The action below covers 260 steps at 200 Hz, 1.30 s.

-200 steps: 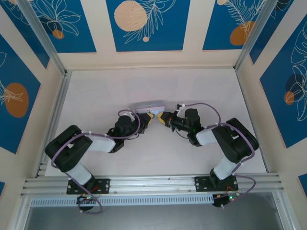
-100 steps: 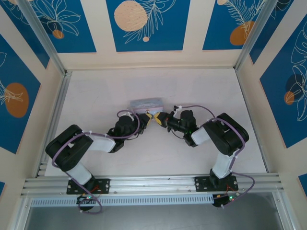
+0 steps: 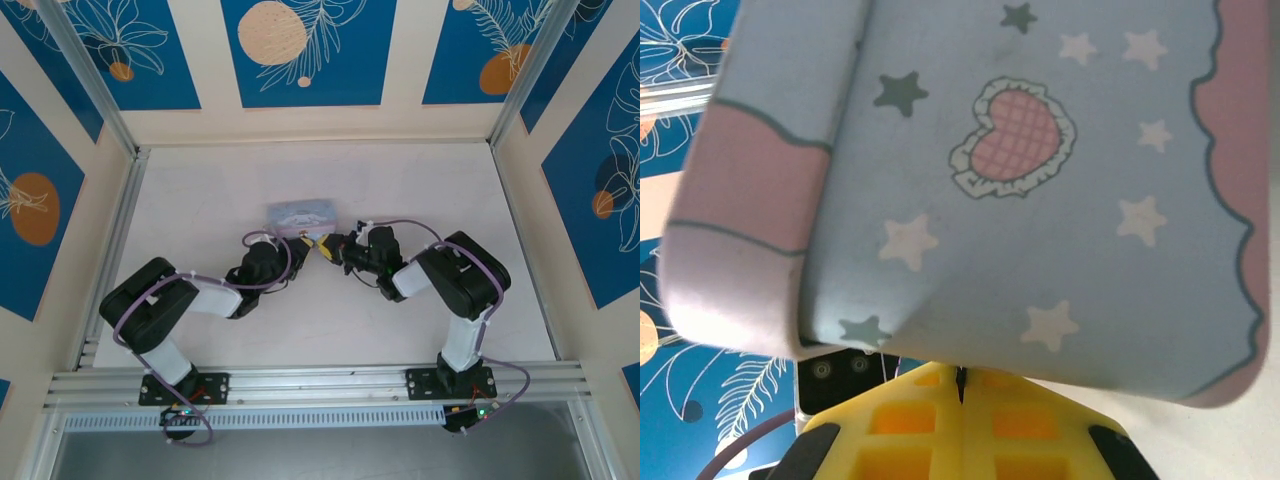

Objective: Unlock a padlock with a key

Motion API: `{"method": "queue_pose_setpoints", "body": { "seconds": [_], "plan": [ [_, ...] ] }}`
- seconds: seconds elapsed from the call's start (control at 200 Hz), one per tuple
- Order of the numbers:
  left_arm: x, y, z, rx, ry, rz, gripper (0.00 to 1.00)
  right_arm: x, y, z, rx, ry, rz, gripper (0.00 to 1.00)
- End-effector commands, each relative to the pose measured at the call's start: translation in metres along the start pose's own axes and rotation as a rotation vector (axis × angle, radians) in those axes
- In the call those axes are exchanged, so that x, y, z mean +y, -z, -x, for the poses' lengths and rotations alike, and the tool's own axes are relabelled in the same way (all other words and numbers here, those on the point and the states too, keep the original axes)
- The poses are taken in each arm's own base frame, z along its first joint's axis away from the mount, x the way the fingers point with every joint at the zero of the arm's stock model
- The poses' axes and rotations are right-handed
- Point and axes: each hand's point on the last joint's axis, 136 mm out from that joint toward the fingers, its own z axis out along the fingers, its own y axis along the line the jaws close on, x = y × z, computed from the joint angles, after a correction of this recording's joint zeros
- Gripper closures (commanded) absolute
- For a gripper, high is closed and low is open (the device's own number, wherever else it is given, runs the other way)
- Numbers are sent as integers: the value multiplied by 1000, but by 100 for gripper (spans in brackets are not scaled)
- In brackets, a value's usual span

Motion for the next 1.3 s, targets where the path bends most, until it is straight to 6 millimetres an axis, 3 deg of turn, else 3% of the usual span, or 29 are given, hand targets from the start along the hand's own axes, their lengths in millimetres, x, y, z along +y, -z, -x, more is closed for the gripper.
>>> {"method": "queue_pose_setpoints", "body": {
  "seconds": [0.0,0.115,0.17,0.3,0.545,0.625,0.955,1.155,1.295],
  "plan": [
    [-32,5,-69,304,-78,-132,100,40,-21,-36,126,58,107,100],
    [-18,2,-65,278,-72,-94,100,35,-20,-34,123,54,93,100],
    [-8,2,-59,243,-66,-66,100,31,-17,-33,118,53,84,95],
    [8,3,-46,158,-50,-27,100,18,-9,-29,100,48,49,79],
    [14,-4,-34,92,-51,6,100,1,9,-26,68,45,-22,38],
    [15,-5,-33,89,-52,8,100,-6,19,-28,69,53,-53,31],
    [17,-8,-30,97,-61,26,100,-26,79,-39,94,196,-274,30],
    [13,-11,-33,131,-59,41,100,-15,105,-34,85,511,-441,34],
    [9,-11,-38,172,-52,68,100,-5,108,-32,104,787,-545,41]
  ]
}}
